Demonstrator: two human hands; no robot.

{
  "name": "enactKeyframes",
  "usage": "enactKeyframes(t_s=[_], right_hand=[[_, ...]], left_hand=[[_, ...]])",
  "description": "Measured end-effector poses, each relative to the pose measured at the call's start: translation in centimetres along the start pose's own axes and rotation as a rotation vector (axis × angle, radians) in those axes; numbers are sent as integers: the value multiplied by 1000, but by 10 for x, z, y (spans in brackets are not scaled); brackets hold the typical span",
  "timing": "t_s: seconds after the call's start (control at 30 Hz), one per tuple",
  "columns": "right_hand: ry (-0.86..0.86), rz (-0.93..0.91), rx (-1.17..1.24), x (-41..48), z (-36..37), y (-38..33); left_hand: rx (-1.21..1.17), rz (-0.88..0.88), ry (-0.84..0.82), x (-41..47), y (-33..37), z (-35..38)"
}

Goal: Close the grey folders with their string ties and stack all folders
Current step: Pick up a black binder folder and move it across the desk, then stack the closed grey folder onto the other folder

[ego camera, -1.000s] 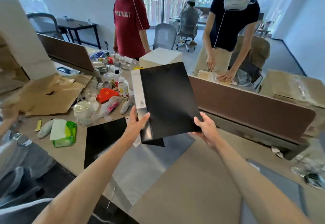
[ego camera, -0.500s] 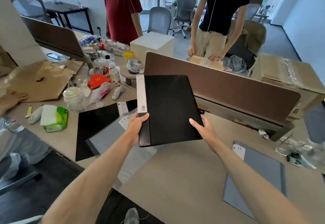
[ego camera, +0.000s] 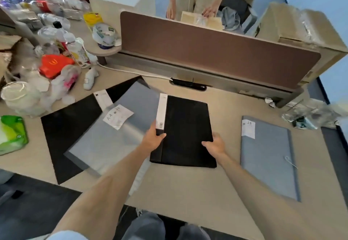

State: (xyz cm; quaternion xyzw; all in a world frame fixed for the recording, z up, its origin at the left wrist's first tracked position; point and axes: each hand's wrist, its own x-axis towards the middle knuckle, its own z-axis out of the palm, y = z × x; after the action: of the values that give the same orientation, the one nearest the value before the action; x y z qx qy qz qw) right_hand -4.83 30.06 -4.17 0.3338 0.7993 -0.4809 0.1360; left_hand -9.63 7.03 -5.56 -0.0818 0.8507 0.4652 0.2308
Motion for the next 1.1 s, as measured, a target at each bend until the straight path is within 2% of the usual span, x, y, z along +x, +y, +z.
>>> enactKeyframes(t_s=[0.1, 0.23, 0.33, 0.6, 0.77, 0.93, 1.0, 1.1], right_hand=[[-9, 92, -42, 2, -5, 11], [47, 116, -39, 0, -26, 13], [98, 132, -25, -3, -44, 24], [251, 158, 34, -5, -95, 94], [323, 170, 16, 21, -152, 130], [349, 155, -139, 58, -206, 168], [336, 157, -189, 72, -224, 183], [261, 184, -237, 79, -241, 193]], left_hand=[[228, 23, -111, 12, -7, 12], [418, 158, -12, 23, -12, 22], [457, 252, -2, 26, 2, 39], [485, 437, -278, 9, 61, 124], [530, 320, -449, 5, 92, 181], [540, 203, -526, -6, 118, 234], [475, 137, -544, -6, 125, 258], [252, 17, -521, 13, 117, 299]])
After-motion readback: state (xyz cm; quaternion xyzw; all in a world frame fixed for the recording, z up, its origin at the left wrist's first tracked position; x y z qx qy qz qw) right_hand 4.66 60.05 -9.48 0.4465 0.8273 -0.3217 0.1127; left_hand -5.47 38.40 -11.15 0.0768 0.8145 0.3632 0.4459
